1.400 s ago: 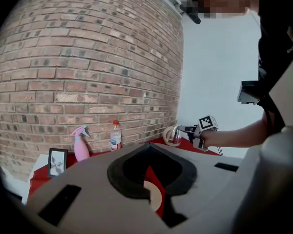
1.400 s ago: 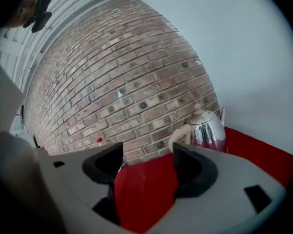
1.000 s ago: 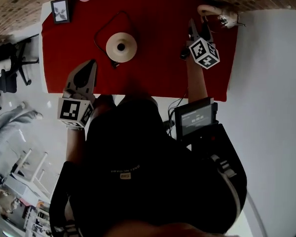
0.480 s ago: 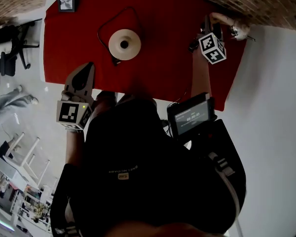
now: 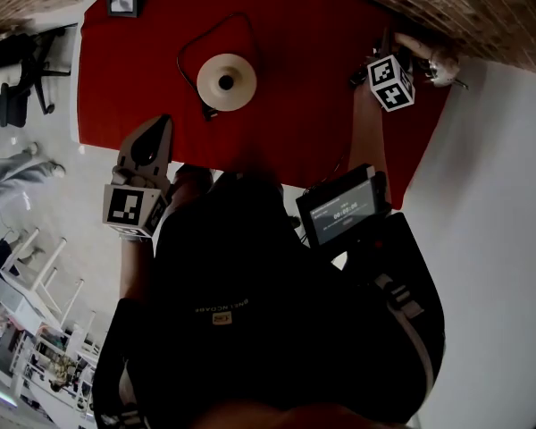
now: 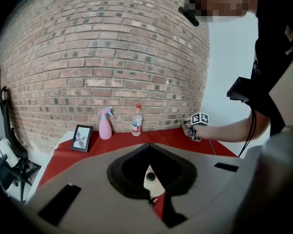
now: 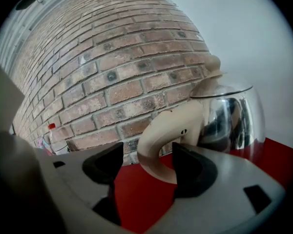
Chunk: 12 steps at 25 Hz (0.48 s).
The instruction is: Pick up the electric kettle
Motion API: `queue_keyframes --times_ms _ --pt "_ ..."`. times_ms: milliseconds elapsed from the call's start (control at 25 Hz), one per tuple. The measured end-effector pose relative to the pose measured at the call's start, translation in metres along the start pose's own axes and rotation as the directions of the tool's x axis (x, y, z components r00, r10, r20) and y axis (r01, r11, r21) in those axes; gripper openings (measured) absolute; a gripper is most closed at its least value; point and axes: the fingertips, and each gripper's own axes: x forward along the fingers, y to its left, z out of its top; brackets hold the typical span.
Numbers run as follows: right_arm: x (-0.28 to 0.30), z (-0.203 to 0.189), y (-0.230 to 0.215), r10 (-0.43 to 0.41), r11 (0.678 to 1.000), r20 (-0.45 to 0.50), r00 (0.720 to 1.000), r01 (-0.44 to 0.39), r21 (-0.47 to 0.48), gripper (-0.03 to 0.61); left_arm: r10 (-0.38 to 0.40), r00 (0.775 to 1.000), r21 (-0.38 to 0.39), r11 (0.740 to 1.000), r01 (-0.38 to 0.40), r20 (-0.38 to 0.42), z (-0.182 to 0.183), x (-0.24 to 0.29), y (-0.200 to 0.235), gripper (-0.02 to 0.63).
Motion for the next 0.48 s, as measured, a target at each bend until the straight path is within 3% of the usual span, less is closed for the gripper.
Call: queue_keyframes --times_ms 160,320,480 --pt "0.013 -0.002 0.0 -0.019 1.0 0.004 1.0 0.019 -0.007 0.291 0.013 1.0 -0.011 1.0 -0.013 -0.003 -0.001 0.002 0.003 0.006" --pt "0.015 0.0 -0.007 -0.073 0.997 0.015 0.997 0.073 -0.008 0.196 0.019 1.0 -0.017 1.0 -0.019 -0.002 -0.002 0.0 0.006 0.006" --pt "0.011 -0.001 -0.008 -0.082 0.996 0.017 0.997 0.082 -0.026 0.174 0.019 1.0 -0.027 0.999 -0.019 0.0 -0.005 -0.002 0.006 0.006"
